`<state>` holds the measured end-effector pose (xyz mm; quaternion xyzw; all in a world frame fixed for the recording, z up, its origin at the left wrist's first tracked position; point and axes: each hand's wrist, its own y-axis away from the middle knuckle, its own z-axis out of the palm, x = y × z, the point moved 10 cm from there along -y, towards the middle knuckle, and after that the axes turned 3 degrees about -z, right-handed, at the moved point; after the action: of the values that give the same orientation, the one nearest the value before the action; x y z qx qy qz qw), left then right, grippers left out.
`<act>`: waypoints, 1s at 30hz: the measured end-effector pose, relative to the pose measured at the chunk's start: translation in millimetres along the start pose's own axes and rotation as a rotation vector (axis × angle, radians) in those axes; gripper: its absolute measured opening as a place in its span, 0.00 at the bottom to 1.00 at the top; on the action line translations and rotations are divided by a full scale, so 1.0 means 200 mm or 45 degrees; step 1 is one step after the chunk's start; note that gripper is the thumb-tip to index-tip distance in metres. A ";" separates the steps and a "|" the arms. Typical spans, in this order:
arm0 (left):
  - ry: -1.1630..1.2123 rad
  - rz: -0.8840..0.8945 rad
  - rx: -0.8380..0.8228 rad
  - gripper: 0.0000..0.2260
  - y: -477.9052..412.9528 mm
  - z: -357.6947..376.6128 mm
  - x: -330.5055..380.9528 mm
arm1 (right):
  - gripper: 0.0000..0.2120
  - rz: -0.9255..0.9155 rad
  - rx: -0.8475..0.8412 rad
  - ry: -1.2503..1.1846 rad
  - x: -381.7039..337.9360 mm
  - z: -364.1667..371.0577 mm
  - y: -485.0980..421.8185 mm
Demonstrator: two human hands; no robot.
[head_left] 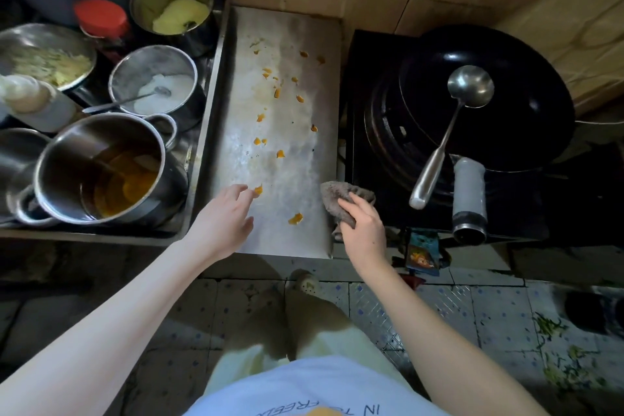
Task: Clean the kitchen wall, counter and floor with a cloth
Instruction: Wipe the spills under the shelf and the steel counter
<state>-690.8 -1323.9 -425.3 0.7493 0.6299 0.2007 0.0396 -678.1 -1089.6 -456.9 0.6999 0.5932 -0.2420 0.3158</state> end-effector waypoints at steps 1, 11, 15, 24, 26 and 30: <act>0.002 -0.007 0.005 0.20 0.01 0.00 -0.01 | 0.21 -0.036 -0.030 0.026 -0.05 0.03 0.02; 0.098 -0.186 0.049 0.20 0.20 0.06 -0.13 | 0.23 -0.283 -0.408 0.352 -0.26 0.41 0.15; 0.164 -0.268 0.112 0.20 0.27 0.03 -0.19 | 0.23 -0.349 -0.423 0.405 -0.35 0.52 0.12; 0.247 -0.388 0.193 0.20 0.37 0.01 -0.31 | 0.23 -0.658 -0.652 0.668 -0.64 0.79 -0.03; 0.257 -0.391 0.189 0.20 0.36 0.01 -0.29 | 0.23 -0.579 -0.571 0.626 -0.59 0.74 -0.13; 0.278 -0.425 0.206 0.20 0.34 0.00 -0.28 | 0.24 -0.410 -0.411 0.571 -0.44 0.55 -0.29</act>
<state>-635.4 -1390.8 -418.5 0.6092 0.7597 0.2203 -0.0565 -746.5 -1224.2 -477.6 0.5738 0.7819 -0.0314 0.2418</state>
